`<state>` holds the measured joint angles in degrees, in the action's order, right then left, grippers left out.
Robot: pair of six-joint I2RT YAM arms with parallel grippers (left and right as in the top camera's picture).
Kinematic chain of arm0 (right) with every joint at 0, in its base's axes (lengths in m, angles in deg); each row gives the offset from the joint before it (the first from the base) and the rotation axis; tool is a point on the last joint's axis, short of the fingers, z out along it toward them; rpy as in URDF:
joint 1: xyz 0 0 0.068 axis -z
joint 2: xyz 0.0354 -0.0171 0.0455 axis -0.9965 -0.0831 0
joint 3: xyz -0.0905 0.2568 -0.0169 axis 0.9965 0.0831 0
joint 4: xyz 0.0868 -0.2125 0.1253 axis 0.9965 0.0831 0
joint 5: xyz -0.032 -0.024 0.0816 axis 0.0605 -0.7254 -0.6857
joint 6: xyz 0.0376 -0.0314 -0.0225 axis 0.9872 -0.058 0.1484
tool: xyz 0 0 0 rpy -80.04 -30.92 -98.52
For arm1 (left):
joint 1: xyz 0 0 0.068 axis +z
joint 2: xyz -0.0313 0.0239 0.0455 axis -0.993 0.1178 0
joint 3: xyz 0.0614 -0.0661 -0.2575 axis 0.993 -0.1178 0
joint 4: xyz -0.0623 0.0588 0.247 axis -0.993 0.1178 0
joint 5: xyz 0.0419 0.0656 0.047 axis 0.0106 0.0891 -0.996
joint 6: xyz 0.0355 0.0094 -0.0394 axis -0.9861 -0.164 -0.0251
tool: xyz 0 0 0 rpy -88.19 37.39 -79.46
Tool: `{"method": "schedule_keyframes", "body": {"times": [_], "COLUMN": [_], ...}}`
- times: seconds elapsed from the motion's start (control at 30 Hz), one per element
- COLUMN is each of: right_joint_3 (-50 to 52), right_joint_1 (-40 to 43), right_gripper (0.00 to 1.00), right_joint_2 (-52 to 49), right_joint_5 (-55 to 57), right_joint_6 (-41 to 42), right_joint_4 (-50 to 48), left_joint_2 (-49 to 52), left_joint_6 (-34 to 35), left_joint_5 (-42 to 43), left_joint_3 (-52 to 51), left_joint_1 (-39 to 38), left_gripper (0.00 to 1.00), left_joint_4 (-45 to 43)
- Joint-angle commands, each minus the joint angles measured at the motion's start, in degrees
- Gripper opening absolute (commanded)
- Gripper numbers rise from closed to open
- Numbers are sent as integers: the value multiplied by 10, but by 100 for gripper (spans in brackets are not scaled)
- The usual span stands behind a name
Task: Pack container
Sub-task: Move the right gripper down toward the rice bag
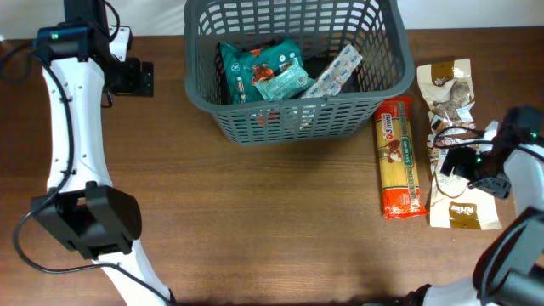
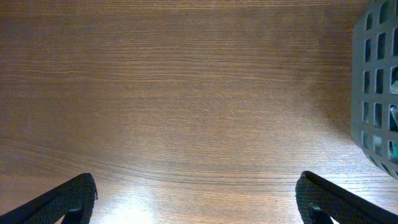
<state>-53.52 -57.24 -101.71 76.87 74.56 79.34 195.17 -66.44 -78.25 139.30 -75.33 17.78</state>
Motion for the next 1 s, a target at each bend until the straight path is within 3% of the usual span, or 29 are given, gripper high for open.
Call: {"method": "schedule_keyframes", "body": {"times": [0.0,0.4,0.6,0.97], "right_joint_3": [-11,-12,-12,-12], "right_joint_1": [-8,-46,-51,-55], "right_gripper": [96,97,98,96], "right_joint_2": [-26,-34,-34,-75], "right_joint_5": [-5,-24,50,47], "right_joint_6": [-6,-37,-36,-36], "right_joint_4": [-2,0,-23,-45], "left_joint_2": [3,3,3,3], "left_joint_6": [5,5,5,5], "left_joint_5": [5,5,5,5], "left_joint_3": [0,0,0,0], "left_joint_1": [2,2,2,2], "left_gripper": [99,99,99,99], "left_joint_4": [0,0,0,0]}}
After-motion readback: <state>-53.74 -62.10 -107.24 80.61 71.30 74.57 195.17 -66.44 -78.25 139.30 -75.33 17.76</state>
